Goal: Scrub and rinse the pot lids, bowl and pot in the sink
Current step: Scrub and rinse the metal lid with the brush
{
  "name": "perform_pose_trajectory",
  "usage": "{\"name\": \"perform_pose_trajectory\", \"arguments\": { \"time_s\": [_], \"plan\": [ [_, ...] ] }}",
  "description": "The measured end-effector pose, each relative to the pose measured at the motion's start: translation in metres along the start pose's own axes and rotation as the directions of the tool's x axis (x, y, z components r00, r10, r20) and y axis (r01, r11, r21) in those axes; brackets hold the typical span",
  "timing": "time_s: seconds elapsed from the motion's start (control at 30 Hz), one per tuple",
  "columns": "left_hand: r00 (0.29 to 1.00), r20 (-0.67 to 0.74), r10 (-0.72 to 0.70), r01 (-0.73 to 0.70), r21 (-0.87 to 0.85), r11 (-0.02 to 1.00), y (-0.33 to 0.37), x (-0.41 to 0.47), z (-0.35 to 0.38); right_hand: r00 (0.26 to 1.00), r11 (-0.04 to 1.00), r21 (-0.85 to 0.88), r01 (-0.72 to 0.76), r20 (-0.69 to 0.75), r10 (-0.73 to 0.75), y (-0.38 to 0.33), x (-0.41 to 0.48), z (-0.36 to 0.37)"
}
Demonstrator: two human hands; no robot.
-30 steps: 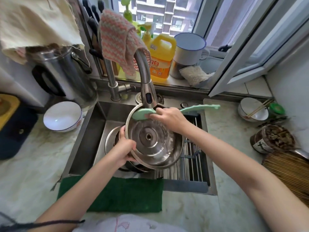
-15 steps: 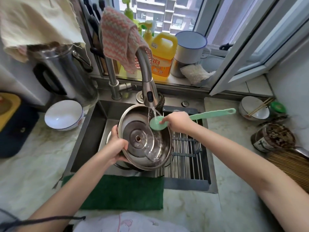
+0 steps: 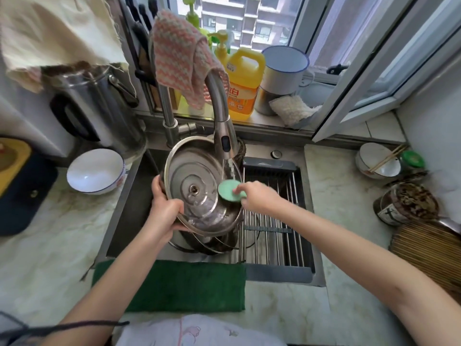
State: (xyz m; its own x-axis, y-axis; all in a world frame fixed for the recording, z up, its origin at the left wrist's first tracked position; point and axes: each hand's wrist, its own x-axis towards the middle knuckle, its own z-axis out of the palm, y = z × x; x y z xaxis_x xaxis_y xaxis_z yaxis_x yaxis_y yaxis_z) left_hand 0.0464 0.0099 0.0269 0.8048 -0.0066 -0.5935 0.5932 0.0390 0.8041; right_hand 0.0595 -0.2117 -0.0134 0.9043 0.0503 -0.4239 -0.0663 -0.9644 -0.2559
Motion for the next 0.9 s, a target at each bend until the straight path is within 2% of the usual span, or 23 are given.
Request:
{"name": "perform_pose_trajectory", "arguments": {
  "time_s": [0.07, 0.13, 0.2, 0.27, 0.3, 0.33, 0.4, 0.47, 0.57, 0.63, 0.7, 0.77, 0.83, 0.9],
  "plan": [
    [0.999, -0.031, 0.007, -0.009, -0.055, 0.998, -0.010, 0.005, 0.002, 0.985, 0.959, 0.272, -0.076, 0.170, 0.030, -0.010, -0.010, 0.015],
    [0.998, -0.062, -0.001, -0.005, -0.086, 0.996, -0.017, 0.009, 0.003, 0.966, 0.922, 0.373, -0.101, 0.259, 0.002, -0.017, -0.018, 0.028],
    [0.998, -0.067, 0.006, -0.012, -0.085, 0.996, -0.022, 0.010, 0.003, 0.982, 0.960, 0.265, -0.093, 0.181, 0.045, -0.017, -0.017, 0.027],
    [0.999, -0.046, 0.012, -0.016, -0.087, 0.996, -0.024, 0.008, 0.006, 0.992, 0.986, 0.112, -0.121, -0.013, 0.123, -0.012, -0.016, 0.022],
    [0.999, -0.036, 0.012, -0.015, -0.092, 0.996, -0.024, 0.006, 0.007, 0.986, 0.983, 0.114, -0.141, -0.068, 0.150, -0.010, -0.015, 0.022],
    [0.999, -0.033, 0.015, -0.018, -0.095, 0.995, -0.024, 0.006, 0.008, 0.985, 0.974, 0.171, -0.149, -0.059, 0.161, -0.008, -0.014, 0.023],
    [0.998, -0.051, 0.040, -0.044, -0.099, 0.994, -0.022, 0.007, 0.008, 0.991, 0.933, 0.337, -0.128, 0.069, 0.111, -0.011, -0.014, 0.028],
    [0.995, -0.068, 0.073, -0.078, -0.085, 0.993, -0.021, 0.008, 0.007, 0.981, 0.908, 0.406, -0.107, 0.193, 0.029, -0.010, -0.016, 0.030],
    [0.994, -0.045, 0.095, -0.099, -0.089, 0.991, -0.021, 0.004, 0.009, 0.960, 0.870, 0.478, -0.121, 0.280, -0.020, 0.000, -0.019, 0.013],
    [0.995, -0.028, 0.099, -0.102, -0.118, 0.988, -0.021, 0.002, 0.010, 0.942, 0.800, 0.585, -0.135, 0.327, -0.080, 0.006, -0.024, 0.001],
    [0.994, -0.013, 0.105, -0.105, -0.145, 0.984, -0.019, 0.003, 0.010, 0.970, 0.784, 0.613, -0.095, 0.234, -0.066, 0.011, -0.031, -0.004],
    [0.994, -0.004, 0.109, -0.108, -0.172, 0.979, -0.017, 0.004, 0.010, 0.996, 0.839, 0.540, -0.070, -0.003, 0.085, 0.018, -0.033, -0.003],
    [0.993, 0.016, 0.121, -0.116, -0.170, 0.979, -0.017, 0.004, 0.010, 0.941, 0.808, 0.586, -0.063, -0.235, 0.244, 0.024, -0.036, 0.000],
    [0.990, 0.044, 0.132, -0.123, -0.153, 0.980, -0.020, 0.005, 0.011, 0.826, 0.672, 0.741, 0.008, -0.384, 0.414, 0.028, -0.037, 0.005]
  ]
}}
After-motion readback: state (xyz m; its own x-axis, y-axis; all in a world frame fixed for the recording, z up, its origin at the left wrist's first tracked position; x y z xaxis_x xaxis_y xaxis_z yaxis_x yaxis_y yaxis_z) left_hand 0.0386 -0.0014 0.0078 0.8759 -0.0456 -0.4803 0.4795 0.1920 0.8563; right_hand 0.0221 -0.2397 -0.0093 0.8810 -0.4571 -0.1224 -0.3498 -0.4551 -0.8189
